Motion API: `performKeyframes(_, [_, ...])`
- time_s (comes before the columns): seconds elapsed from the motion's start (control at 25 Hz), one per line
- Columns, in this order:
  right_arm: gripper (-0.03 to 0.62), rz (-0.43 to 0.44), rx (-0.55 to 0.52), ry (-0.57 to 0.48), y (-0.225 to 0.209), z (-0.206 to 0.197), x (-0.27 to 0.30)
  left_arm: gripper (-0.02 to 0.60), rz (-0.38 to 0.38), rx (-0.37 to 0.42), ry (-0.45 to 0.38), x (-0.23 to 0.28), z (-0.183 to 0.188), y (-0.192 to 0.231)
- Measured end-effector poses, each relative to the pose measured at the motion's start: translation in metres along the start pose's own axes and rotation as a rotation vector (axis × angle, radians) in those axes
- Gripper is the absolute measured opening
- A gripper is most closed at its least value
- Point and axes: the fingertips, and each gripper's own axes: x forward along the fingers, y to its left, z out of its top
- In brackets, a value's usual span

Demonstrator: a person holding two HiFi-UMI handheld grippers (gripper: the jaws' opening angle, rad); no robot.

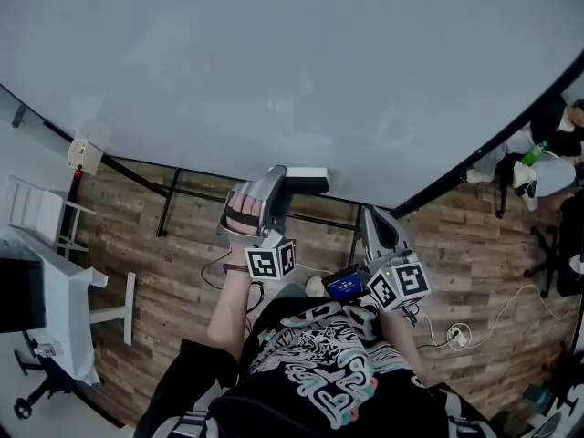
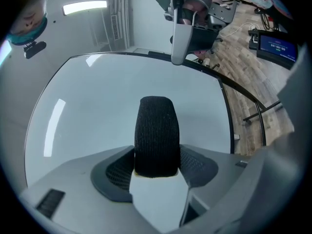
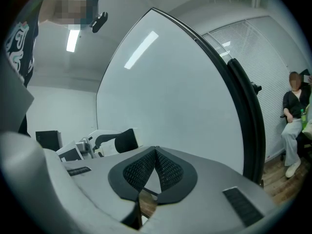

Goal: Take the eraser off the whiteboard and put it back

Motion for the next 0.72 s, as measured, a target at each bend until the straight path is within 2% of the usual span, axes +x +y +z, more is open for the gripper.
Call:
performKeyframes(0.4, [0.026, -0.018, -0.003, -0.025, 0.011, 0.005, -0.017, 0.284, 0.010, 0.005, -0.015, -0.023, 0.004, 0.006])
performKeyframes(0.72, [0.026, -0.044, -0.007, -0.034, 0.041, 0.006, -0.022, 0.284, 0.015, 0.000, -0.050, -0.051, 0.000, 0.019])
